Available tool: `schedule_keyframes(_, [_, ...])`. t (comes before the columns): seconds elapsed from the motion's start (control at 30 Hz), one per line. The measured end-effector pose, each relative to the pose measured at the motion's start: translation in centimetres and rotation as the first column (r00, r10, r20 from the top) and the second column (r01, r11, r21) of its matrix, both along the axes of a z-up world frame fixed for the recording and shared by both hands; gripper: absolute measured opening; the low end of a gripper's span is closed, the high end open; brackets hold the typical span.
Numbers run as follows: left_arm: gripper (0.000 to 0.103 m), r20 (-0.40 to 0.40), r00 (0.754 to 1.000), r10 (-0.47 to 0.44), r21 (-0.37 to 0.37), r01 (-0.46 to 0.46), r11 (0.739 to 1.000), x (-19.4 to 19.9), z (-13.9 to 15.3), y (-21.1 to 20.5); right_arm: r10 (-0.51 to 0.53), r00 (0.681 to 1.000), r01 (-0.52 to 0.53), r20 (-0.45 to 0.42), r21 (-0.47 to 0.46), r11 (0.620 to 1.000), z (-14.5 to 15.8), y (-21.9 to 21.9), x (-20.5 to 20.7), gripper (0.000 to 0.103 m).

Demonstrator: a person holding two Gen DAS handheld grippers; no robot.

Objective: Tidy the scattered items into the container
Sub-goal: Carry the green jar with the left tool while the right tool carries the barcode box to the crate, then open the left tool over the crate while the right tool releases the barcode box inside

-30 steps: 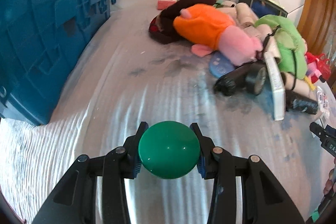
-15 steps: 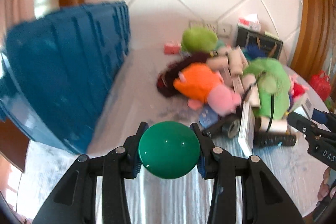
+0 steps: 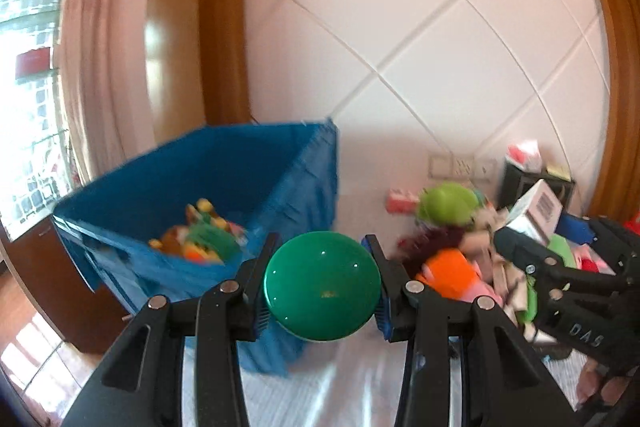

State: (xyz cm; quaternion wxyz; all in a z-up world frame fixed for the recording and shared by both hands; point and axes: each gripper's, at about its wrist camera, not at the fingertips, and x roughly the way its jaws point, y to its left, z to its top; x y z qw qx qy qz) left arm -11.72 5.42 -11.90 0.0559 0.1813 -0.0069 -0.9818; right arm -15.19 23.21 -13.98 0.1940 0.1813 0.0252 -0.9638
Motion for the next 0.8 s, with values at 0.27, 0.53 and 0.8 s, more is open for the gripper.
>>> schedule_keyframes(0.27, [0.040, -0.063, 0.993, 0.102, -0.022, -0.104, 0.994, -2.9, 3.7, -11.7, 0.122, 0.991, -0.125, -0.052, -0.056, 0.991, 4.6, -12.9, -4.6, 0.066])
schedule_keyframes(0.53, [0.040, 0.022, 0.992, 0.120, -0.016, -0.120, 0.993, -9.7, 3.8, -20.1, 0.138, 0.990, -0.137, 0.044, -0.007, 0.990, 5.7, -22.0, -11.3, 0.066])
schedule_keyframes(0.8, [0.040, 0.246, 0.966, 0.073, 0.040, -0.085, 0.996, -19.6, 2.8, -22.7, 0.052, 0.983, -0.074, 0.176, 0.121, 0.990, 5.4, -25.3, -17.3, 0.066])
